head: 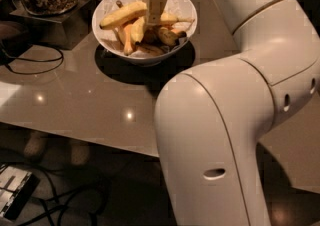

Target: Pick banana from white bowl

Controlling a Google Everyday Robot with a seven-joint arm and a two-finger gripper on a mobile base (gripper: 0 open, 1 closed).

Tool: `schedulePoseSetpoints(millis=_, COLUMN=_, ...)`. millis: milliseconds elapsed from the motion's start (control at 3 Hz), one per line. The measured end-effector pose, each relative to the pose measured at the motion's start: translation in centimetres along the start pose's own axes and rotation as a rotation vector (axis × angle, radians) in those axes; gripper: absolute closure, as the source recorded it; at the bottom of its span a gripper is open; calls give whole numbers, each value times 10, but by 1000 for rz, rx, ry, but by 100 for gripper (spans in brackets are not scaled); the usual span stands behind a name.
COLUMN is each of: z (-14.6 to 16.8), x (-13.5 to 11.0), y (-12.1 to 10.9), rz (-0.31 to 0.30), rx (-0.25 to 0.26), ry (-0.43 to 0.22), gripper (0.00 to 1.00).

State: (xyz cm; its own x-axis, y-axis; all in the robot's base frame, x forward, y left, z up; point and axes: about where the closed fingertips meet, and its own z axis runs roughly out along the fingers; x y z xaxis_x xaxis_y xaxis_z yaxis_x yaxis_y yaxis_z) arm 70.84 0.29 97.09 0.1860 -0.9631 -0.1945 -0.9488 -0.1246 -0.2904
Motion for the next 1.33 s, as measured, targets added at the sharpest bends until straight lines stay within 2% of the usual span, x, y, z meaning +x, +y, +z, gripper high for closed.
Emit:
schedulePoseSetpoints(millis=667, z=9, x=0, y=-1, rz=-8, rx=-18, ry=2, gripper=49)
schedulePoseSetpoints(millis=1333, z=10, x=-6, y=1, rz=-15, rx=-32, ry=-2, gripper=49)
